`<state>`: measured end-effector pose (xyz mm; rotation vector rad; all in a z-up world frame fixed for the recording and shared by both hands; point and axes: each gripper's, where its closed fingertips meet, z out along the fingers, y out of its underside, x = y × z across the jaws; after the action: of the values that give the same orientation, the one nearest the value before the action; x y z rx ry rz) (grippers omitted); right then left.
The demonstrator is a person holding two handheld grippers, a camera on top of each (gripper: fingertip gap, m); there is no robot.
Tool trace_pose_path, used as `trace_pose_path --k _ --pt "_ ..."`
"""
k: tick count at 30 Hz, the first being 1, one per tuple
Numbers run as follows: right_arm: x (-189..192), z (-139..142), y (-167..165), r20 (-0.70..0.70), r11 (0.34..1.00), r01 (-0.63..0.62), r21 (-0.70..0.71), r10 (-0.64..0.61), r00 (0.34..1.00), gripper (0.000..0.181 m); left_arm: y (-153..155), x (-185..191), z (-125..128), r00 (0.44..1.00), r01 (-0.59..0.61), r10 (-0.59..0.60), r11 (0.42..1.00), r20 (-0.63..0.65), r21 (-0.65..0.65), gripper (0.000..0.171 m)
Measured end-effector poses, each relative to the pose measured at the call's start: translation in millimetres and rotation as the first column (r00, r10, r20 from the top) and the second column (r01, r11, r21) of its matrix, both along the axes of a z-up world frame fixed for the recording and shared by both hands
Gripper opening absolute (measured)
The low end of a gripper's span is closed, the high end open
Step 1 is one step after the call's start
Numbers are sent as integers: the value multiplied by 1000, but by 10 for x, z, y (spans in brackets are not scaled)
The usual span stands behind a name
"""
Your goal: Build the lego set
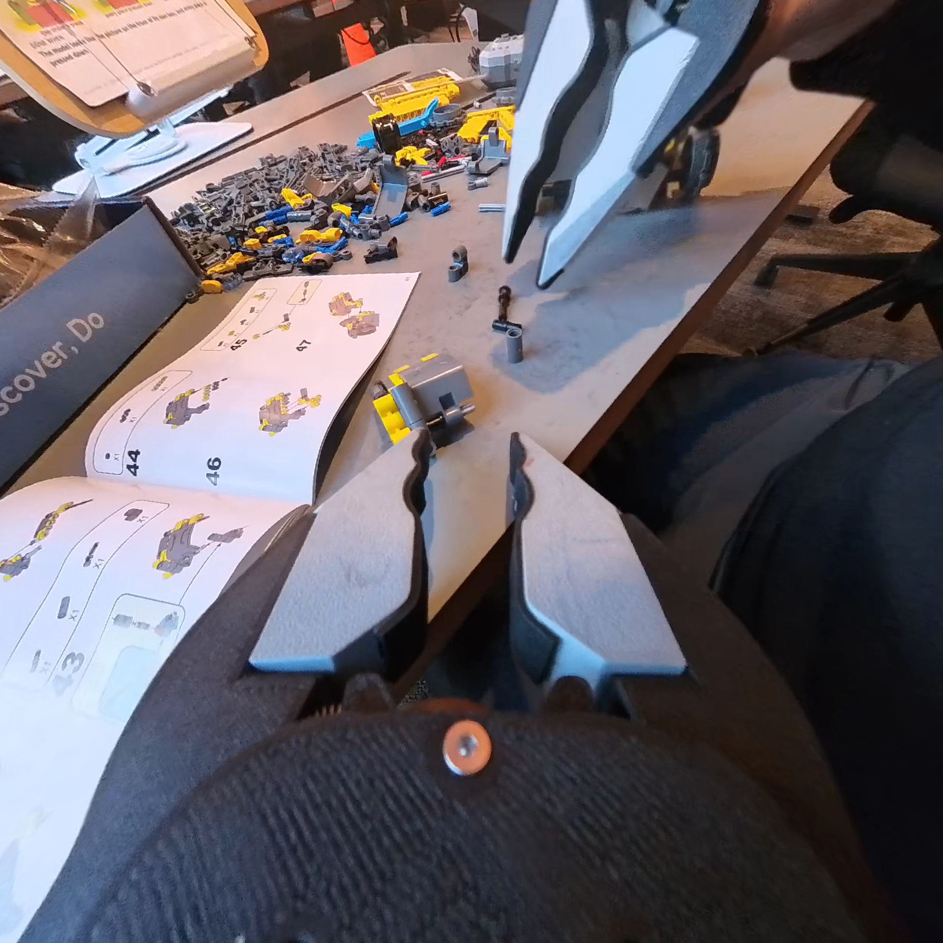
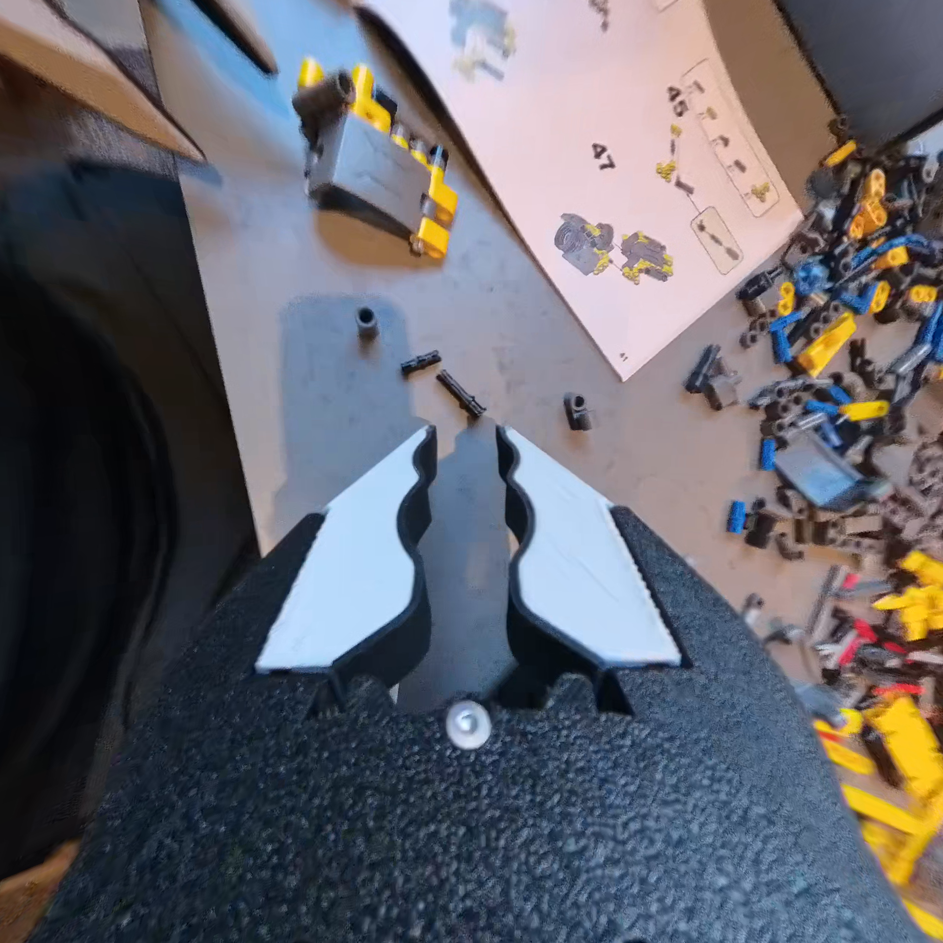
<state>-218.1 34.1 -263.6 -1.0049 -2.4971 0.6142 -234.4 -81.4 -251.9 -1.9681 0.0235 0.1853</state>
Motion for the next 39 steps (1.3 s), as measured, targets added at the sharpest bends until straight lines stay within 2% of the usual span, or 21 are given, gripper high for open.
trace_pose_path --k 2,8,10,12,19,30,35,39 --pt "-43 -23 13 3 995 -68 79 68 998 22 -9 -3 13 1000 -3 3 1000 -4 2 30" --pt "-70 -98 -29 96 967 -213 140 201 975 19 -27 -17 50 1000 -7 7 1000 -8 13 30" --pt "-69 -108 -41 125 963 -237 131 221 967 17 -30 -14 48 1000 -5 5 1000 -6 12 30" --pt "-27 -125 -66 165 959 -264 104 245 955 6 -33 -10 47 1000 -2 2 1000 -8 11 30" --pt "-4 -88 -78 150 963 -248 104 231 961 6 -6 18 90 999 5 -5 1000 -38 13 30" --pt "306 302 -562 113 958 -244 -152 262 958 6 151 320 85 989 87 -88 996 -117 -20 32" --pt "381 318 -765 167 931 -186 -313 246 955 6 148 330 53 985 89 -94 995 -146 -37 32" --pt "364 230 -778 195 932 -150 -331 224 955 6 135 329 23 981 90 -98 994 -170 -53 32"
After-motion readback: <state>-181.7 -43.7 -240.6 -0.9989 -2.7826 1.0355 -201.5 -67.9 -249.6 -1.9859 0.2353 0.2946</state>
